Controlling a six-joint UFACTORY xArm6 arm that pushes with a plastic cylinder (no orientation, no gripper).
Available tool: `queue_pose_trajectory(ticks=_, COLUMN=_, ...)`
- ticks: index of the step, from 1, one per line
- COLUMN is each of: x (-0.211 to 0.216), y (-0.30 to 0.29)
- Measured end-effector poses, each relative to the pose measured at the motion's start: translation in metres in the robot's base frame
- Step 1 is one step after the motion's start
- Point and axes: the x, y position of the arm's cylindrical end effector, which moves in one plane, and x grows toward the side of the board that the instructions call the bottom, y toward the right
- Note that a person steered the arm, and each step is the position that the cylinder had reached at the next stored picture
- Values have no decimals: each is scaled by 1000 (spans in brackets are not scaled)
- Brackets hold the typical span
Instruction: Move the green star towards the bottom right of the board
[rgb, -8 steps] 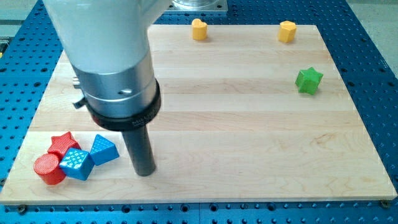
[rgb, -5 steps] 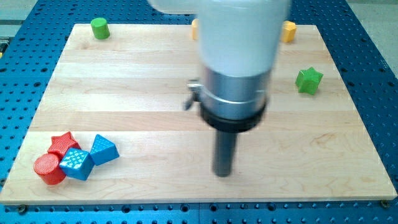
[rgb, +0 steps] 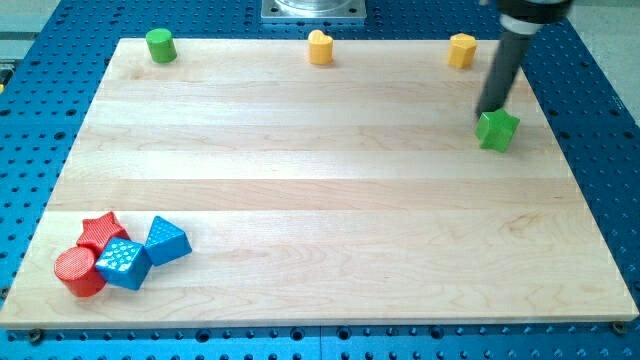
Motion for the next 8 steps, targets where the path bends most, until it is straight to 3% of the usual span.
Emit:
queue_pose_trajectory(ticks=2, x=168, y=-42)
queue_pose_trajectory(ticks=3, x=142, y=-63)
queue_pose_trajectory(ticks=4, x=153, y=-117)
queue_pose_trajectory(ticks=6, x=184, y=-54)
queue_pose_trajectory(ticks=7, x=122, y=-50)
queue_pose_trajectory(ticks=8, x=30, y=17)
